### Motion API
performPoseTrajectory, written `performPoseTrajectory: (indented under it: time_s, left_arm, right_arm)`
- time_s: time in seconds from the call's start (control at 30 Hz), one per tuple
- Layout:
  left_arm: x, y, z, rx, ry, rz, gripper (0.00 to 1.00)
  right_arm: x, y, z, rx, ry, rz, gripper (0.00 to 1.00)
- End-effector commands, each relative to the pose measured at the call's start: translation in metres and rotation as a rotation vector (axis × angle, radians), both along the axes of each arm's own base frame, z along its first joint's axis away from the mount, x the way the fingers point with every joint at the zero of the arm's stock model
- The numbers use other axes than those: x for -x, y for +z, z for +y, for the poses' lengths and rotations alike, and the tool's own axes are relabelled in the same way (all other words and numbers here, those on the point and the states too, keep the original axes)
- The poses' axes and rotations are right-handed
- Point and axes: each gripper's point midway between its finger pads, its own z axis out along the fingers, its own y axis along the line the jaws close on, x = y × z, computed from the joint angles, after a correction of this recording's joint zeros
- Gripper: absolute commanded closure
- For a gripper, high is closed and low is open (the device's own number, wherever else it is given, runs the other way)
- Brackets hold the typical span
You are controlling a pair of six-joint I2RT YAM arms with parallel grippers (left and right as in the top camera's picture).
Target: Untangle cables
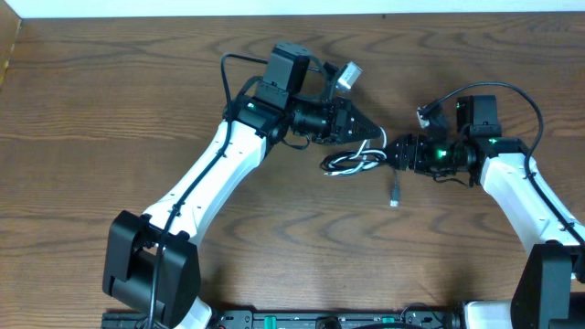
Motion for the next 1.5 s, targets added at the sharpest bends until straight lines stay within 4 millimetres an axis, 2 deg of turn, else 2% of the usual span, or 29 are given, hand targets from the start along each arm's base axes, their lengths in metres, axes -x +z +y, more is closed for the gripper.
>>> performPoseTrajectory:
  time_s: [0.0,0.13,0.2,0.3,0.37,0.47,0.5,0.53,0.6,0.67,0.73,0.9,1.13,1.33,1.47]
  left_arm:
    - [-0.007,0.008,0.008,0.017,0.030,0.050,0.93]
    - [-0.007,0.008,0.009,0.018,0.019,0.015,0.93]
    - [-0.004,0.000,0.009,-0.011,0.018,0.001,0.92]
    - [-0.001,-0.029,0.015,-0.152,0.051,-0.016,0.92]
    - [0.000,-0.064,0.029,-0.349,0.100,-0.040,0.92]
    - [0.004,-0.097,0.046,-0.576,0.105,-0.132,0.92]
    - [0.007,-0.106,0.049,-0.644,0.079,-0.185,0.85]
    - [0.010,-0.110,0.049,-0.673,0.058,-0.219,0.74]
    - [0.013,-0.112,0.046,-0.694,0.017,-0.279,0.55]
    - [0.013,-0.114,0.046,-0.714,0.002,-0.315,0.40]
    - [0.007,-0.118,0.054,-0.762,0.027,-0.330,0.35]
    - [0.005,-0.122,0.067,-0.801,0.042,-0.303,0.34]
    - [0.022,-0.134,0.072,-0.845,-0.005,-0.241,0.37]
    - [0.026,-0.167,0.068,-0.884,-0.005,-0.141,0.46]
    - [0.027,-0.189,0.060,-0.864,-0.044,-0.101,0.48]
  right_arm:
    - [0.002,0.009,0.004,-0.054,0.098,-0.074,0.34]
    - [-0.002,0.005,-0.012,-0.033,0.028,-0.045,0.36]
    - [-0.004,0.005,-0.018,-0.028,0.007,-0.041,0.36]
    - [-0.003,0.004,-0.025,-0.017,-0.015,-0.030,0.36]
    - [-0.003,0.000,-0.032,0.009,-0.042,-0.012,0.35]
    - [-0.001,-0.003,-0.038,0.032,-0.059,0.003,0.34]
    - [-0.001,-0.004,-0.040,0.034,-0.064,0.006,0.33]
    - [-0.001,-0.004,-0.041,0.039,-0.066,0.007,0.33]
    - [-0.001,-0.005,-0.041,0.042,-0.067,0.008,0.32]
    - [-0.001,-0.005,-0.041,0.042,-0.068,0.009,0.31]
    - [-0.001,-0.005,-0.043,0.043,-0.072,0.009,0.28]
    - [0.000,-0.010,-0.050,0.086,-0.089,0.024,0.25]
    - [0.001,-0.014,-0.055,0.122,-0.102,0.033,0.23]
    - [0.002,-0.014,-0.055,0.122,-0.102,0.037,0.24]
    - [0.002,-0.015,-0.055,0.122,-0.101,0.040,0.23]
